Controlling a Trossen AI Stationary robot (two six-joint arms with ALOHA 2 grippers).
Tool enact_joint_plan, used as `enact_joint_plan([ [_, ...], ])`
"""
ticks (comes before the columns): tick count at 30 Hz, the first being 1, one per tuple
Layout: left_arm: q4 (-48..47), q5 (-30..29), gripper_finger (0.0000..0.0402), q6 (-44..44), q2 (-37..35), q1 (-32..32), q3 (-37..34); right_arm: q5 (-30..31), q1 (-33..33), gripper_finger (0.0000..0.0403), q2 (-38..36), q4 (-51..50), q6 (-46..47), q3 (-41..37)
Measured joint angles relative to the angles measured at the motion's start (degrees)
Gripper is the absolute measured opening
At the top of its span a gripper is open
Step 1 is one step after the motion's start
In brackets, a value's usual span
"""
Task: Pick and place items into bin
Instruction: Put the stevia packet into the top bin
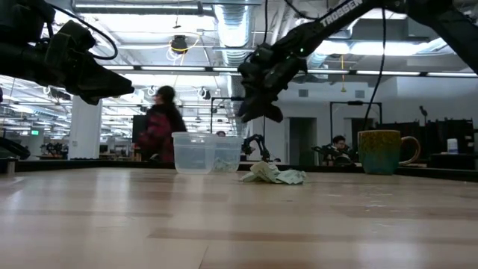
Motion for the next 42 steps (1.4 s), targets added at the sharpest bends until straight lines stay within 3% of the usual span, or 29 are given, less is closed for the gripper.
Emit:
enact_joint_plan([
  [6, -0.01, 0.02, 0.0143, 0.0, 0.0, 0.02, 0.02, 2.76, 4.15, 0.008, -4.24, -7.71, -0.47, 0.02],
  [13, 0.0, 0.0, 0.0143, 0.0, -0.01, 0.02, 0.01, 18.49, 13.31, 0.0071, -8.28, -17.88, -0.67, 0.0],
  [18, 0.0, 0.0, 0.0143, 0.0, 0.0, 0.02, 0.0, 21.94, 20.6, 0.007, -9.24, -21.93, 0.03, -0.26],
  [24, 0.0, 0.01, 0.0143, 0.0, 0.0, 0.0, 0.0, 25.3, 28.17, 0.007, -9.24, -21.37, 4.22, -6.99],
  [32, 0.01, 0.0, 0.0143, 0.0, 0.0, 0.0, 0.0, 26.95, 34.17, 0.007, -9.19, -9.91, 13.39, -20.99],
  [36, -0.01, 0.0, 0.0143, 0.0, 0.0, 0.0, 0.0, 27.38, 35.6, 0.007, -9.17, -5.55, 15.96, -23.83],
  [42, -0.01, 0.0, 0.0143, 0.0, 0.0, 0.02, 0.01, 32.57, 37.15, 0.0071, -9.14, -5.2, 19.08, -24.44],
])
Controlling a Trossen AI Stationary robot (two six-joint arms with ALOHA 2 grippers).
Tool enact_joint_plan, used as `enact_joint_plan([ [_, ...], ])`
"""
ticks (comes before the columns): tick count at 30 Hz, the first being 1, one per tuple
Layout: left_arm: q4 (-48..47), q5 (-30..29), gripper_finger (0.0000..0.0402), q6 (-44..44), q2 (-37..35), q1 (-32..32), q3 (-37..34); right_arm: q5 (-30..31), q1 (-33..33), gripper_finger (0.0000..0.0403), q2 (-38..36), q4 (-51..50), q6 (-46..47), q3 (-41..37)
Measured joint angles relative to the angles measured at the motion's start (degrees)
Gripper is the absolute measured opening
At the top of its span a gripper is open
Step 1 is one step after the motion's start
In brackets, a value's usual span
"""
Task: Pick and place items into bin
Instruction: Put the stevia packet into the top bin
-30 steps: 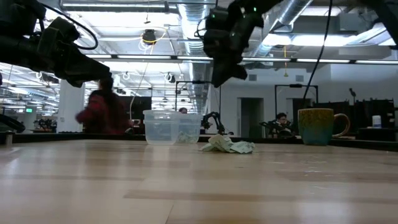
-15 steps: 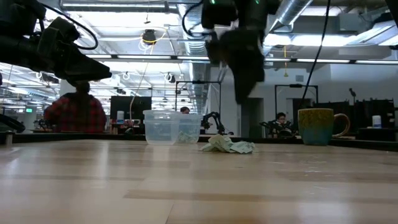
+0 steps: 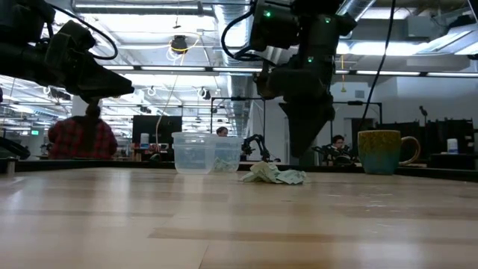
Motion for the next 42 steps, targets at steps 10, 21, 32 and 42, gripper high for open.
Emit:
enact_joint_plan([
  [10, 0.02, 0.0, 0.0143, 0.0, 0.0, -0.01, -0.01, 0.18, 1.67, 0.0103, 0.8, 2.56, 1.11, -0.22],
  [21, 0.01, 0.0, 0.0143, 0.0, 0.0, 0.0, 0.0, -1.16, 1.45, 0.0161, 0.8, 2.95, 1.92, -1.16],
  [32, -0.03, 0.0, 0.0143, 0.0, 0.0, -0.02, -0.01, -2.92, 1.52, 0.0126, 6.83, 4.37, 1.51, -0.81],
  [42, -0.01, 0.01, 0.0143, 0.0, 0.0, -0.02, -0.01, -4.53, 1.92, 0.0059, 6.54, 0.57, 1.42, -0.28],
])
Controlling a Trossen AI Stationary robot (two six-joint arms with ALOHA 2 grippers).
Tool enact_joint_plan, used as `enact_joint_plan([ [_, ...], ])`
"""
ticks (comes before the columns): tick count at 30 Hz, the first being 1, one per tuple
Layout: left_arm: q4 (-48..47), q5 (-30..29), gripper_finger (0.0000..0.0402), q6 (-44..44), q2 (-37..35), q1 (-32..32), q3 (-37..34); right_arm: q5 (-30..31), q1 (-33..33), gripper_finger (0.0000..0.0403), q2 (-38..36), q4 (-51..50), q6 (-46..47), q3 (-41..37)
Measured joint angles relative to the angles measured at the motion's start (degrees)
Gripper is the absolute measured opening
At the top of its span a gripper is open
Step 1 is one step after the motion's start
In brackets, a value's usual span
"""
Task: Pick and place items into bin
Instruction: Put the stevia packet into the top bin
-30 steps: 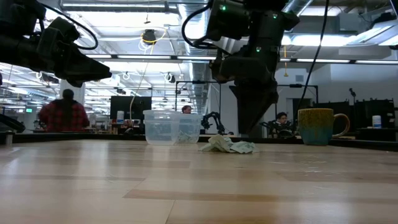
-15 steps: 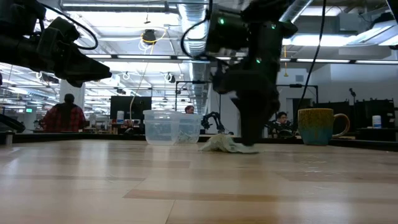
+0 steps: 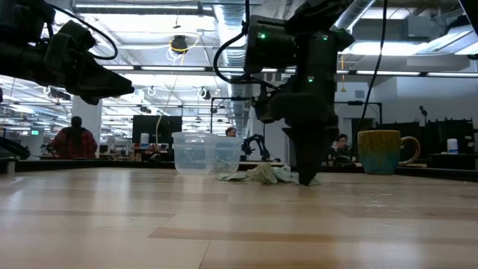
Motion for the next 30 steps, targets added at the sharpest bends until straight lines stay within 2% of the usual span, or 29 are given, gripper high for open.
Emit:
enact_joint_plan([
  [7, 0.01, 0.01, 0.0143, 0.0, 0.0, 0.0, 0.01, -0.23, -0.1, 0.0007, -0.97, -3.71, -1.56, 2.51],
  [13, 0.0, -0.01, 0.0143, 0.0, 0.0, 0.0, 0.0, -0.01, -0.1, 0.0016, -3.76, -7.08, -2.84, 3.58],
  [18, 0.0, -0.02, 0.0143, 0.0, 0.02, 0.0, 0.0, 0.2, -1.07, 0.0006, -6.43, -7.07, -3.87, 6.24],
  [25, 0.05, -0.03, 0.0143, 0.0, 0.49, 0.0, 0.02, 2.28, -4.31, 0.0012, -11.94, 2.05, -5.68, 7.78],
  [30, 0.06, -0.03, 0.0143, 0.0, 0.92, 0.0, 0.0, 2.03, -9.59, 0.0012, -15.22, 10.68, -9.16, 7.78],
])
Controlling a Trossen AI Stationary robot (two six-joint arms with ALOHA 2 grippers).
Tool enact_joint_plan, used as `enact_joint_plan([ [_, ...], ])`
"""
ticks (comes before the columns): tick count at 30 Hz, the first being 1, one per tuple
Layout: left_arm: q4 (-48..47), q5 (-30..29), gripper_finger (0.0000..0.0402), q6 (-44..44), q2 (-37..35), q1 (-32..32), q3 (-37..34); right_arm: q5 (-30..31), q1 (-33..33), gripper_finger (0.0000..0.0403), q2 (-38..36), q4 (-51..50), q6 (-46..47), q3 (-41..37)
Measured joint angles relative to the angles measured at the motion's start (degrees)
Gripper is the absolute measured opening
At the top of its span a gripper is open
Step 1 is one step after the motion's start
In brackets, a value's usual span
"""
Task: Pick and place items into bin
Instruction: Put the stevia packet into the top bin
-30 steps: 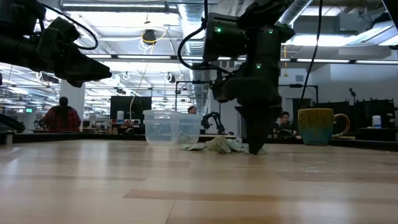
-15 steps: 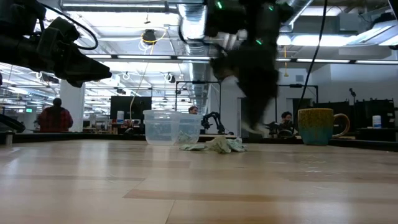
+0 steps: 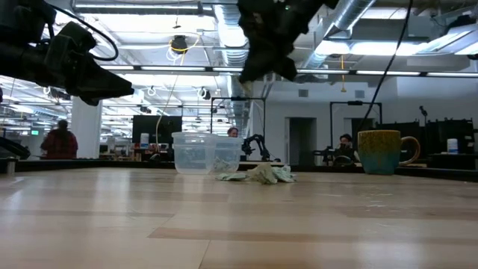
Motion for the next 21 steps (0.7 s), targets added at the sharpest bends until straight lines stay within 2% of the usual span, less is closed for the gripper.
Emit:
enact_joint_plan([
  [4, -0.01, 0.0, 0.0143, 0.0, 0.06, 0.0, 0.02, -1.6, -5.57, 0.0005, -1.03, 5.96, -3.27, 0.02],
  [12, -0.04, 0.02, 0.0143, 0.0, 0.08, 0.0, 0.02, -12.88, -17.51, 0.001, 0.4, 12.36, -5.74, -0.09],
  [21, -0.04, 0.03, 0.0143, 0.0, 0.19, 0.0, 0.02, -23.72, -24.23, 0.0009, 5.67, 21.45, -6.88, 0.09],
])
